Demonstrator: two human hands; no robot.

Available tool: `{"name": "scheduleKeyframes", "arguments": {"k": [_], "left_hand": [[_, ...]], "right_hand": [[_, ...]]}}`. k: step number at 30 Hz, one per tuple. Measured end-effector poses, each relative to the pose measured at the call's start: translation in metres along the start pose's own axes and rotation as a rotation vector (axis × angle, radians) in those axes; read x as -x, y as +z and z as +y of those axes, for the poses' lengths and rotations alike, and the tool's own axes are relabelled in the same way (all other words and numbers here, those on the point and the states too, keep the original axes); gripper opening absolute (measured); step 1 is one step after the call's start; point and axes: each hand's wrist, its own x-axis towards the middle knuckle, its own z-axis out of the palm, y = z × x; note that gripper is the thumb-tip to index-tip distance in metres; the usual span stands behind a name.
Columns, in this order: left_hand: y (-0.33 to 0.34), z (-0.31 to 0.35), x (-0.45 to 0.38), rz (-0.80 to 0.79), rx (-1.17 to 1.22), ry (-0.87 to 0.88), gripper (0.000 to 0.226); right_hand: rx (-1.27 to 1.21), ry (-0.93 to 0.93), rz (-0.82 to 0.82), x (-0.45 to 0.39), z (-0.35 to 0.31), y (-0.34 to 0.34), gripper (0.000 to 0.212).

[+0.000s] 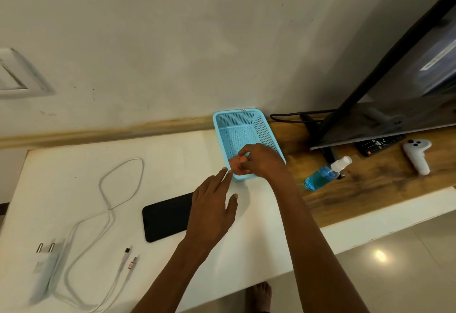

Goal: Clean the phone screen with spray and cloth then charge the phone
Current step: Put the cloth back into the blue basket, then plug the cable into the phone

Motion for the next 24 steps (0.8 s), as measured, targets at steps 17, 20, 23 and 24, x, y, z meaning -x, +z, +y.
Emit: {"name": "scheduleKeyframes", "arguments": {"k": [17, 20, 23, 24], "left_hand": [[-0.031, -0.015, -0.002, 0.069, 0.073, -0.003, 0.050], [-0.049, -0.032, -0.001, 0.114, 0.052, -0.047, 0.044], [-0.071, -0.052, 0.003, 0.128, 0.015, -0.079, 0.038], [-0.079, -0.060, 0.005, 0.134, -0.007, -0.086, 0.036]], "right_hand": [[-0.301, -0.073, 0.350, -0.001, -0.001, -0.008, 0.004], [-0.350, -0.159, 0.353, 0.022, -0.025, -0.008, 0.004], [-0.383, -0.294, 0.381, 0.059, -0.048, 0.007, 0.006], [-0.393, -0.340, 0.385, 0.071, -0.056, 0.015, 0.007]]}}
